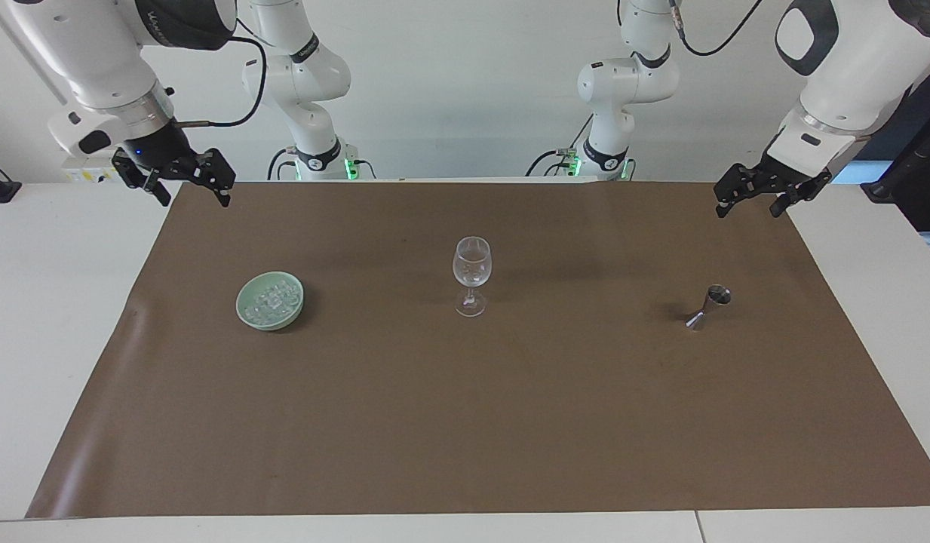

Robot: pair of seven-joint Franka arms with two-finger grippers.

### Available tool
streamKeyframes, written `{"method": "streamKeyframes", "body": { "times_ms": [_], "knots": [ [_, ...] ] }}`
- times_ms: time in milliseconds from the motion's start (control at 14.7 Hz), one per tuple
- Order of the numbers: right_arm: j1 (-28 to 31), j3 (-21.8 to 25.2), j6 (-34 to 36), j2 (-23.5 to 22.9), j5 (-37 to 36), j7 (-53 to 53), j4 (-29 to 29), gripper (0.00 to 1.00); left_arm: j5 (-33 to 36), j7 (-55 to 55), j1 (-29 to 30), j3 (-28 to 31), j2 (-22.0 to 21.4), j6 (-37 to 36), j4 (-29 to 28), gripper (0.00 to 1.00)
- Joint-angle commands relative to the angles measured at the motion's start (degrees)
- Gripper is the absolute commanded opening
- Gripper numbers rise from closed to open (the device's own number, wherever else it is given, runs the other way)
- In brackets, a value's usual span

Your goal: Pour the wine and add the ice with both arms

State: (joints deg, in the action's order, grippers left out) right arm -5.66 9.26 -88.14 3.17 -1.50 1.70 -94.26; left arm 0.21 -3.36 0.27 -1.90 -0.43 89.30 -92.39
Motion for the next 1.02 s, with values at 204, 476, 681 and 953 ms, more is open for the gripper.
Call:
{"method": "streamKeyframes", "body": {
  "times_ms": [204, 476, 681, 953],
  "knots": [
    [0.9, -0.3, -0.7, 0.5, -0.6, 1.5, -0.4, 1.00, -0.6, 0.8, 0.3, 0.4, 3.0, 3.3, 1.3, 1.00],
    [0.7, -0.3, -0.5, 0.6, -0.5, 1.2, -0.7, 1.00, -2.5, 1.4, 1.0, 2.2, 11.4, 0.2, 8.3, 1.00],
    [0.8, -0.3, -0.5, 0.8, -0.3, 0.8, -1.0, 1.00, -5.9, 7.9, 1.0, 5.8, 15.8, -0.6, 11.0, 1.00],
    [0.7, -0.3, 0.0, 0.9, 0.0, 0.9, -0.9, 1.00, -10.0, 27.7, 1.1, 7.3, 20.1, -2.9, 13.1, 1.00]
  ]
}}
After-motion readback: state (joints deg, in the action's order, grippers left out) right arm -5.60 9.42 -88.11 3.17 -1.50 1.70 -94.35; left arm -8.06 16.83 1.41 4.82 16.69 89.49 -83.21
